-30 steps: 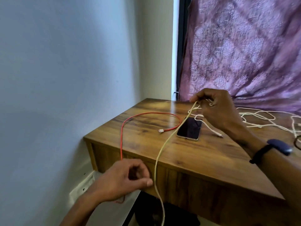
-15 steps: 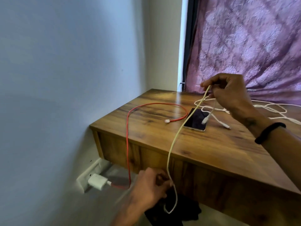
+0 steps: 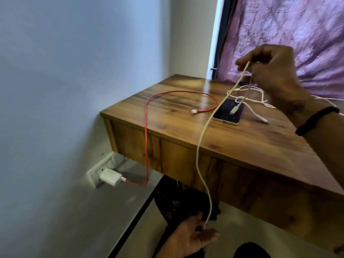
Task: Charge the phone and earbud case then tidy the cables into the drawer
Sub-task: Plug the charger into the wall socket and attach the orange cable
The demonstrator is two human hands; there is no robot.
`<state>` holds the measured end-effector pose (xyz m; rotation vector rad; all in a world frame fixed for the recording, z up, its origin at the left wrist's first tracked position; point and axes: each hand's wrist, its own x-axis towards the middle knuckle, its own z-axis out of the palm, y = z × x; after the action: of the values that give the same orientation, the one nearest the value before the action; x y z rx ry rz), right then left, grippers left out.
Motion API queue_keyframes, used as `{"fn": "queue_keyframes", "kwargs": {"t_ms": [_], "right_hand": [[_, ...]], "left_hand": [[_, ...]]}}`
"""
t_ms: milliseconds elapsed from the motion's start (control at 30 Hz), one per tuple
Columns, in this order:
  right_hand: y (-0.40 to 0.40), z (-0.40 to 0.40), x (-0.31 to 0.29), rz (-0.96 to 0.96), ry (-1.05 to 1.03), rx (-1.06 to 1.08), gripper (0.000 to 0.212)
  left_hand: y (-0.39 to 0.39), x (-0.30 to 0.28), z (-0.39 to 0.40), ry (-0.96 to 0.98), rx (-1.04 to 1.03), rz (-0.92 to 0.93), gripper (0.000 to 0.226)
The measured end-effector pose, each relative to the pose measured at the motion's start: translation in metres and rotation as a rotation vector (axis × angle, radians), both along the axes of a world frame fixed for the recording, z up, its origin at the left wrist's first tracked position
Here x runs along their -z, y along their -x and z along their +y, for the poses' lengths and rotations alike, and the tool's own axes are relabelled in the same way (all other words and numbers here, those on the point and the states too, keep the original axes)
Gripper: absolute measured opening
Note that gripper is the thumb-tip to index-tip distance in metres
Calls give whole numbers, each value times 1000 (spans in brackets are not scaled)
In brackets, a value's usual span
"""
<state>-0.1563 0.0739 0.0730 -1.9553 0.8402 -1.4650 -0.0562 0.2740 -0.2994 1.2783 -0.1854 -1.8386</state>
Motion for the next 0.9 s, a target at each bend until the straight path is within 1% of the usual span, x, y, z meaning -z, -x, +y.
{"fn": "queue_keyframes", "kwargs": {"t_ms": [33, 67, 100, 133, 167, 200, 233, 267, 300, 333, 367, 400, 433, 467, 500, 533, 567, 600, 633, 667, 700, 733, 767, 833, 867, 900], "right_hand": [[1, 2, 0, 5, 8, -13, 41], [3, 3, 0, 18, 27, -26, 41], [5, 5, 1, 42, 51, -42, 40], [8, 5, 1, 79, 85, -53, 38], [11, 6, 0, 119, 119, -59, 36], [14, 5, -1, 163, 158, -49, 33], [19, 3, -3, 210, 205, -18, 31], [25, 0, -6, 262, 271, 24, 30], [30, -5, -7, 309, 333, 74, 29], [35, -10, -9, 354, 378, 118, 28], [41, -14, -9, 405, 405, 151, 28], [45, -19, -8, 459, 424, 178, 28], [49, -23, -5, 536, 429, 207, 28], [53, -26, 2, 629, 439, 241, 28], [57, -32, 12, 719, 447, 293, 27], [60, -38, 23, 797, 443, 348, 25], [63, -39, 32, 877, 395, 422, 20], [63, -39, 42, 973, 302, 506, 14], [62, -35, 47, 1084, 202, 579, 15], [61, -27, 51, 1199, 114, 613, 17], [57, -20, 54, 1289, 61, 614, 17], [52, -11, 55, 1318, 68, 602, 18], [47, -3, 55, 1275, 113, 576, 20], [32, 27, 53, 1034, 261, 444, 32], [23, 50, 50, 904, 280, 331, 32], [14, 74, 47, 824, 230, 214, 25]], "left_hand": [[6, 13, -4, -12, -21, -47, 40], [12, 22, -12, -56, -12, 24, 49], [8, 27, -26, -89, -67, 47, 60], [4, 42, -44, -92, -53, 4, 69], [-2, 41, -56, -59, -24, 32, 70], [-11, 48, -66, -35, 33, -108, 59], [-15, 47, -78, 59, 100, -186, 49], [-18, 47, -82, 220, 97, -175, 45], [-30, 57, -89, 448, 64, -185, 43], [-39, 55, -73, 583, -68, 40, 42], [-45, 58, -65, 562, -118, 288, 43], [-49, 39, -42, 431, -257, 171, 44], [-43, 17, -16, 314, -301, -118, 44], [-28, -4, -11, 301, -239, -73, 37], [-31, -10, 0, 327, -304, -299, 26], [-33, -24, 12, 382, -399, -429, 23], [-31, -37, 20, 424, -464, -548, 26], [-28, -49, 29, 460, -487, -650, 31], [-25, -60, 37, 509, -484, -699, 33], [-22, -70, 49, 537, -490, -699, 29], [-22, -84, 55, 583, -516, -667, 22], [-22, -100, 63, 616, -558, -644, 27], [-23, -114, 69, 671, -567, -643, 39], [-25, -127, 77, 818, -562, -738, 54], [-25, -137, 78, 874, -527, -857, 54], [-26, -146, 80, 986, -503, -1023, 50]]}}
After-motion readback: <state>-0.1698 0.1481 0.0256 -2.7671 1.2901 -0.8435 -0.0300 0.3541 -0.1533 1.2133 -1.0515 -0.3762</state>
